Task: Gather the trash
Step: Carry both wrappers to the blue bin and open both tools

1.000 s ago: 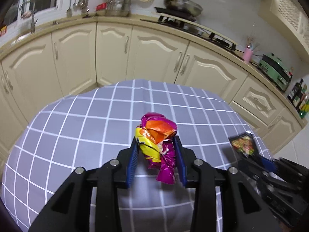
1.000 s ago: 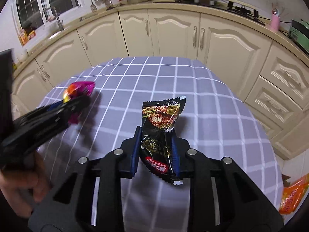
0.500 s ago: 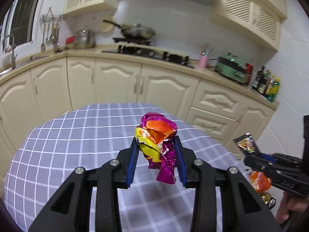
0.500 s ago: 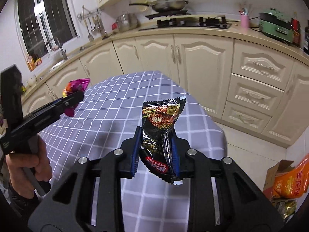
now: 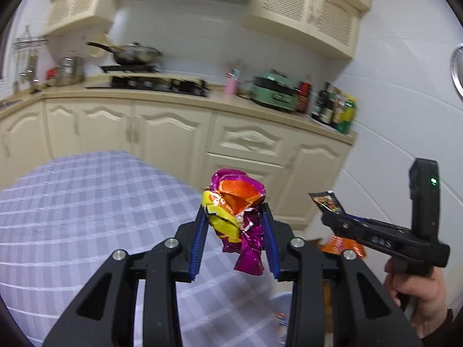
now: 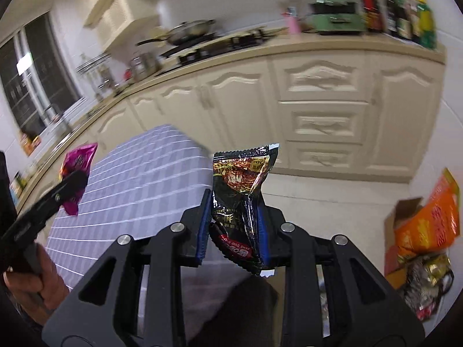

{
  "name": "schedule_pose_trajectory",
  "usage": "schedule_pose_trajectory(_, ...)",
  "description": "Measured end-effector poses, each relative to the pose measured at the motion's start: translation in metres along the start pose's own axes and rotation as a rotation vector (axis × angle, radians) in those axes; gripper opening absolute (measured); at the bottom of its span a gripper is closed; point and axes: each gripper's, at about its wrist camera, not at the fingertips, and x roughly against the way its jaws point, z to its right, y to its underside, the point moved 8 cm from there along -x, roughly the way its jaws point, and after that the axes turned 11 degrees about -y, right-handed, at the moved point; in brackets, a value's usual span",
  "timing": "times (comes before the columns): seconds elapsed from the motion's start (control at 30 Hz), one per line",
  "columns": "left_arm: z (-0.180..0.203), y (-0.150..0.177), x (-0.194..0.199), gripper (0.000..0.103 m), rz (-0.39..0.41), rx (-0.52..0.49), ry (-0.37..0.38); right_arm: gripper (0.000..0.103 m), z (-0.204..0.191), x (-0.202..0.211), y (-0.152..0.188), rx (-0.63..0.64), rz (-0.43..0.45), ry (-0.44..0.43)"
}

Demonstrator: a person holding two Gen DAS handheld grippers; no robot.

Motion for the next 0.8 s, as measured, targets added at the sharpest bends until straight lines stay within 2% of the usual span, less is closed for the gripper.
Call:
schedule_pose_trajectory(0.2, 0.083, 0.037, -0.023, 0.035, -0.072, -0.069, 0.116, 0.028, 0.08, 0.04, 0.023, -0.12, 0.019, 0.123)
schedule_pose_trajectory(0.4, 0.153, 0.099, -0.067, 0.035, -0.219, -0.15, 0.197, 0.028, 0.147, 0.063, 0.061, -0.224, -0.015, 0.228)
schedule_pose_trajectory(0.57, 0.19, 0.158, -0.109, 0.035, -0.38, -0.196, 0.249, 0.028, 0.19, 0.06, 0.099, -0.32, -0.07, 0.276)
schedule_pose_trajectory(0.73, 0.204, 0.214, -0.147, 0.035, -0.518, -0.226, 0.251, 0.028, 0.22, 0.048, 0.135, -0.402, -0.129, 0.286)
schedule_pose_trajectory(0.8, 0.208, 0.225, -0.161, 0.035, -0.558, -0.232, 0.259, 0.028, 0.231, 0.043, 0.149, -0.438, -0.145, 0.289)
